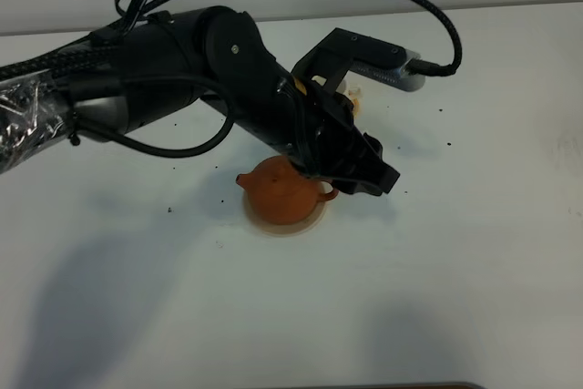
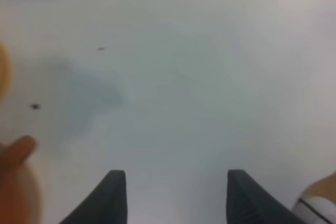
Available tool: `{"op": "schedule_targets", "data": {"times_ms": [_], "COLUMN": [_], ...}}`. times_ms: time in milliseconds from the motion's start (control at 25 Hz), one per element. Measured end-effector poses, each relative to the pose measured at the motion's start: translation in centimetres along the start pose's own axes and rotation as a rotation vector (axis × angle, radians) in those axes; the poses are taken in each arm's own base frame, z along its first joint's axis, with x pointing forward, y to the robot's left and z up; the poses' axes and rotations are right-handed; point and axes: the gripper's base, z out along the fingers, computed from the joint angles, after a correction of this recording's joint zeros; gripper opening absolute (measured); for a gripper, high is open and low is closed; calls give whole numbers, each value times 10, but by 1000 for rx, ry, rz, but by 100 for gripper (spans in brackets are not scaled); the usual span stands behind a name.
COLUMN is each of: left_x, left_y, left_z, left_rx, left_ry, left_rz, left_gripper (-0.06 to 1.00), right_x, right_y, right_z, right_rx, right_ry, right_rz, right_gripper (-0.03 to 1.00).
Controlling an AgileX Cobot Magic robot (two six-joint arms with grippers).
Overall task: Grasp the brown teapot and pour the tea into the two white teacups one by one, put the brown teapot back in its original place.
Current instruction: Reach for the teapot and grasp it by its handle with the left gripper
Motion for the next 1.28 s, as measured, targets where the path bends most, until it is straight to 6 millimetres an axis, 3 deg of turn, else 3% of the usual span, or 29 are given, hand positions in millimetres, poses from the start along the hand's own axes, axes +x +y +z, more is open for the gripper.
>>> {"op": "schedule_targets", "data": {"times_ms": [280,480,840,1280], "left_x": [-24,-42,-34,-44], "left_y": [-3,-16,-1,16], "left_z": [5,25,77,79], "left_rx": [-258,-360,-438,-428], "left_ry": [200,238,346,229], "left_rz": [64,97,51,15], "left_gripper": [43,43,43,43], "right_x": [-1,-1,-1,-1], "right_y": [0,0,0,0], "right_z": [1,1,1,1], "right_rx": [-1,-1,-2,-2], "right_ry": [8,8,8,8], "right_rz": [2,2,3,3], "right_gripper": [24,24,24,24]}}
